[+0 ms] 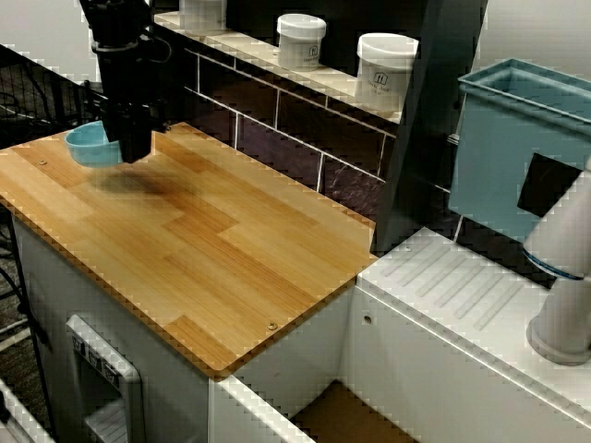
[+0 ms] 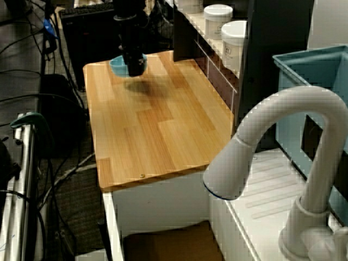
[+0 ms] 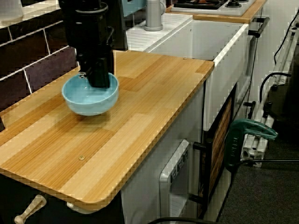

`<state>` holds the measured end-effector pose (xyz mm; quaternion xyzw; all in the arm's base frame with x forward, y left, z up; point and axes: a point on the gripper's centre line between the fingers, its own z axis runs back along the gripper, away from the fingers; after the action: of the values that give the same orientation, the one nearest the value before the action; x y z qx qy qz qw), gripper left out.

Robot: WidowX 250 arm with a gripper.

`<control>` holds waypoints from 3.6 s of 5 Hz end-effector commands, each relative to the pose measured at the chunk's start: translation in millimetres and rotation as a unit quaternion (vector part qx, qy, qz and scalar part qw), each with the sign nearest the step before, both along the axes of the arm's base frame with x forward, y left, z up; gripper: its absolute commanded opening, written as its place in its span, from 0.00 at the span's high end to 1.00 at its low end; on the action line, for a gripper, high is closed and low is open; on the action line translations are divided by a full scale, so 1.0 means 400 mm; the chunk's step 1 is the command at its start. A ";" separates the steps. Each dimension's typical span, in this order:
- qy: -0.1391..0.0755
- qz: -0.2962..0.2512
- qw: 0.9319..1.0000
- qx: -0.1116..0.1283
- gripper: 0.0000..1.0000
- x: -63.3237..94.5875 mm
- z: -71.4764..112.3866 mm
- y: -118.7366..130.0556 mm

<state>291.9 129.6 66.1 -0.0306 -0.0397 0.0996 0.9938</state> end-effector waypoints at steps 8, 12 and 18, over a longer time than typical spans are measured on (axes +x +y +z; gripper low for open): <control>-0.028 0.032 0.999 -0.034 0.00 0.020 0.094 0.100; -0.024 0.010 0.999 -0.025 0.00 0.018 0.087 0.237; -0.016 -0.072 0.997 -0.022 0.00 -0.002 -0.032 0.172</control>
<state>288.4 192.9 29.8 -0.0776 -0.0240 0.0292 0.9963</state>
